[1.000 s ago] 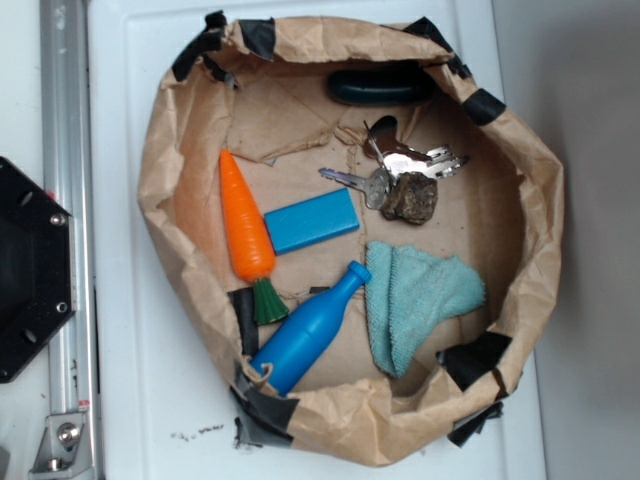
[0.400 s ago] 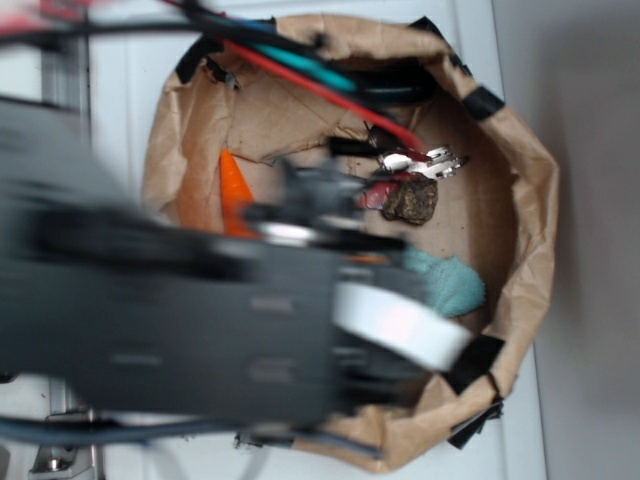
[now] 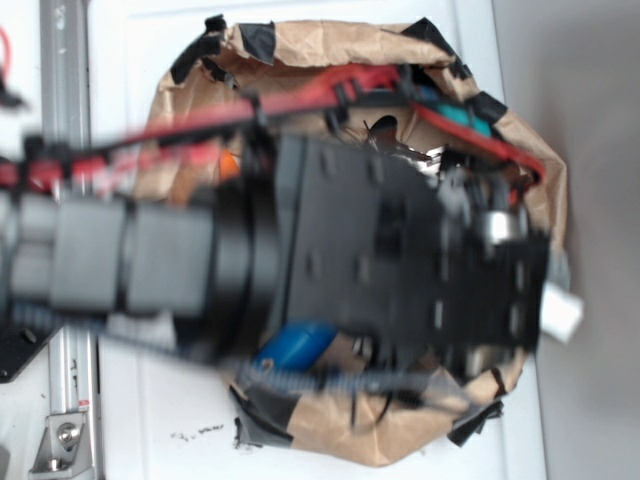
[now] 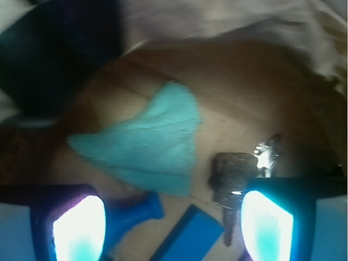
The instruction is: Grab the blue cloth.
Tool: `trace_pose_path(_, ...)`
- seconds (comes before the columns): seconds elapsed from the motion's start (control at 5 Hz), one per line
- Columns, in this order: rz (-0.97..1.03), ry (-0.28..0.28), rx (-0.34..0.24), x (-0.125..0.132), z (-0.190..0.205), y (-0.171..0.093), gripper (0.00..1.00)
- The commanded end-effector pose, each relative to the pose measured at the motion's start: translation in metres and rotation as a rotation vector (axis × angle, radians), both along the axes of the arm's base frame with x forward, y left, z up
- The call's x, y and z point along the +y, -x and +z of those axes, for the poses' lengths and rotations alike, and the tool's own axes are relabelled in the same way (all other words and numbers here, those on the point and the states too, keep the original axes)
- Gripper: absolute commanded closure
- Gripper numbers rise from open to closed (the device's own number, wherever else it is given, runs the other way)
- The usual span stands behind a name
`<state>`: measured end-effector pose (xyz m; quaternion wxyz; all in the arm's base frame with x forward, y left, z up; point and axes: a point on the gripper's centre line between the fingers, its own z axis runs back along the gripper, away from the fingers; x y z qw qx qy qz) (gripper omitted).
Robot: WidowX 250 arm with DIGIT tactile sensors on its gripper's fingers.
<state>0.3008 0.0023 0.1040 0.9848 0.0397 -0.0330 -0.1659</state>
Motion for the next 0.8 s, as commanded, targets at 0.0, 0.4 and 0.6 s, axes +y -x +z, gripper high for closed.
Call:
trace_pose_path(0.0, -0.100, 0.065, -0.079, -0.008, 0.005, 0.005, 0.00)
trace_pose_path(0.4, -0.168, 0.005, -0.039, -0.052, -0.026, 0.009, 0.00)
trace_pose_path(0.6, -0.183, 0.027, -0.031, -0.065, -0.039, -0.002, 0.00)
